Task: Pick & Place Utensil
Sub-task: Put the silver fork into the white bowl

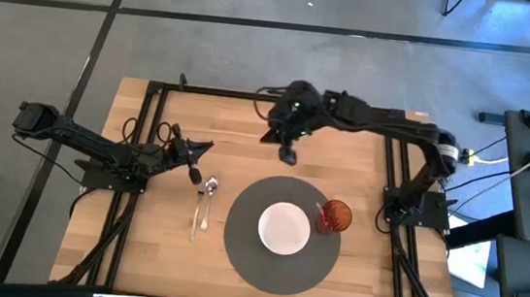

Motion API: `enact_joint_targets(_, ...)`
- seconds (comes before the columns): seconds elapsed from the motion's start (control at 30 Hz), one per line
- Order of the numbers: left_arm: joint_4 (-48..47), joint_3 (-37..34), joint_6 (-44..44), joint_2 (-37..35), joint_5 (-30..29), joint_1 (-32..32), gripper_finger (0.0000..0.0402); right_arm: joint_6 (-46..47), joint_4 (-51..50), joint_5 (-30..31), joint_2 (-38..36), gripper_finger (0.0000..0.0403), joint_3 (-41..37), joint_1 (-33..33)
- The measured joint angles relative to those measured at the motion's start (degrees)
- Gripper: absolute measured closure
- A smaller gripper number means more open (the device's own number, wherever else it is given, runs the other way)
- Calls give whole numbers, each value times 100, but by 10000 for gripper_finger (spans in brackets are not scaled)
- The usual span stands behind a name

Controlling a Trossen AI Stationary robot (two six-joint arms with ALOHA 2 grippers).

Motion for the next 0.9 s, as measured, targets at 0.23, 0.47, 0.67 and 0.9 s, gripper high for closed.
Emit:
enact_joint_targets(0.23,81,0,36,-9,2,0,399,-102,-1392,998,-1013,400,-180,-613)
enact_joint_targets(0.47,81,0,36,-9,0,0,399,-75,-233,111,-2914,400,-2222,-1395)
enact_joint_targets(0.67,169,0,36,-9,-13,1,401,92,807,-1032,-4663,401,-3936,-2188)
enact_joint_targets(0.9,207,-4,30,-9,-17,2,400,681,1430,-1960,-5914,401,-5122,-2544)
